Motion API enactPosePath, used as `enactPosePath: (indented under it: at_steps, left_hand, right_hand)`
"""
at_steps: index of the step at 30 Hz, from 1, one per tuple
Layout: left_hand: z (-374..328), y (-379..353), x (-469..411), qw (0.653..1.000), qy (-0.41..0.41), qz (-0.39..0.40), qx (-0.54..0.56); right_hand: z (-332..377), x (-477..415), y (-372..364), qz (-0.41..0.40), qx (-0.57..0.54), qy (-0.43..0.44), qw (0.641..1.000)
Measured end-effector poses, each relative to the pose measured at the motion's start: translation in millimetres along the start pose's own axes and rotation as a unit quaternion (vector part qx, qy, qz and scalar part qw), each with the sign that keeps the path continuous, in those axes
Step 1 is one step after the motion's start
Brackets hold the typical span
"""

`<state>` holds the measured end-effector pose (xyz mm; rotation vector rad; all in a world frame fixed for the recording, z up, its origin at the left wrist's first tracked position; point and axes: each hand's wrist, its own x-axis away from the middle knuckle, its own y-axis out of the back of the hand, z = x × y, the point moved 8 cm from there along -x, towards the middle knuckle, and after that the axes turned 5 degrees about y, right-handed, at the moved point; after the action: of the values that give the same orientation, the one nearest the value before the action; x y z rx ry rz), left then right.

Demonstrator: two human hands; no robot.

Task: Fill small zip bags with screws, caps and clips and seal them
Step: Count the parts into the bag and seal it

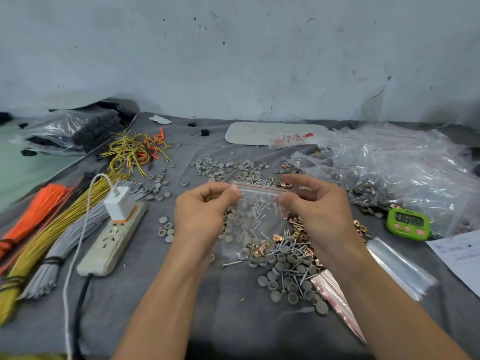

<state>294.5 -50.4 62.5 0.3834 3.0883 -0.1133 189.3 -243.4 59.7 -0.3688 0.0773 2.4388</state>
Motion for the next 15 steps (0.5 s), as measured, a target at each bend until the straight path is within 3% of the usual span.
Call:
enactPosePath:
  at_steps: [7,12,15]
  left_hand:
    - [10.9,-7.2,-4.6,1.000,0.004,-0.004,-0.009]
    - [18.9,-18.5,-3.0,0.995,0.029,0.091,0.015]
    - [23.3,-18.8,-1.3,0.994,0.042,0.097,0.029]
  right_hand:
    - [-10.7,-7.0,3.6,-0.030,-0.053,-0.031,0.998]
    - [-12.9,-7.8,-5.2,-0.019,-0.055,-0.025,0.998]
    - [-15.9,-5.7,-13.6,0.006,-0.044,-0.026,0.999]
